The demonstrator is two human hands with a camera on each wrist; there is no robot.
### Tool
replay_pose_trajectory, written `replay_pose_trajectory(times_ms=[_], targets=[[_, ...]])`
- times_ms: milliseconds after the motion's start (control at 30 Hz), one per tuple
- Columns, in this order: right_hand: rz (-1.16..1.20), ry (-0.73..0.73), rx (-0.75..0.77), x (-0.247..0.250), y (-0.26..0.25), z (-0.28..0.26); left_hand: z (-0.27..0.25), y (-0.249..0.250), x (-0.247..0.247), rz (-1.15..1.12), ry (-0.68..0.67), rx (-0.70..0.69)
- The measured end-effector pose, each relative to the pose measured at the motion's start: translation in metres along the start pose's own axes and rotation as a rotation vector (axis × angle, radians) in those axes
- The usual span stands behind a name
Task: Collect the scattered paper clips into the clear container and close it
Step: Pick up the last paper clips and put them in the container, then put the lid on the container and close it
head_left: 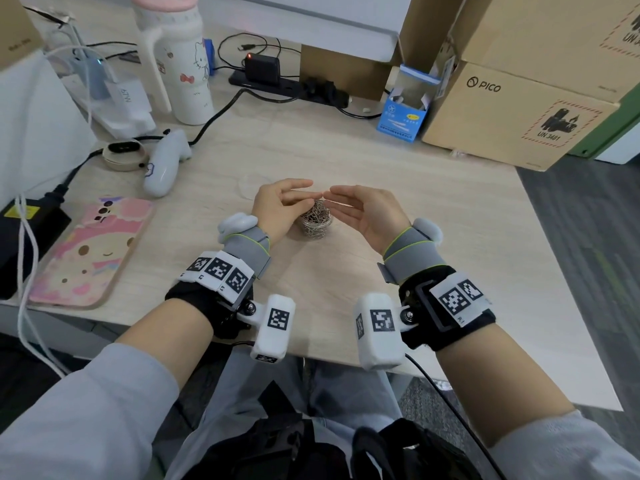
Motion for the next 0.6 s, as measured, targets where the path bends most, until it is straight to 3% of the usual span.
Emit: replay_pose_trajectory(times_ms=[267,467,600], targets=[[-0.044,0.051,0.074,0.005,0.005,0.005,0.003,0.001,0.004,0.045,0.018,0.006],[-0.315,0.106,0.061,0.003,0.011,0.015,0.005,0.008,0.010,-0.002,0.070,-0.062],[-0.396,0.097,0.044,0.001,0.015,0.022,0.020,0.008,0.024,0.113,0.179,-0.095]])
Point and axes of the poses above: each hand's wrist, its own z-axis towards the middle knuckle, its own x-axis out of the back of the hand, y = z × x, the point moved 1 cm from there along z, towards the middle knuckle, and after that the axes turned 3 degrees about z, right-handed, at the moved point
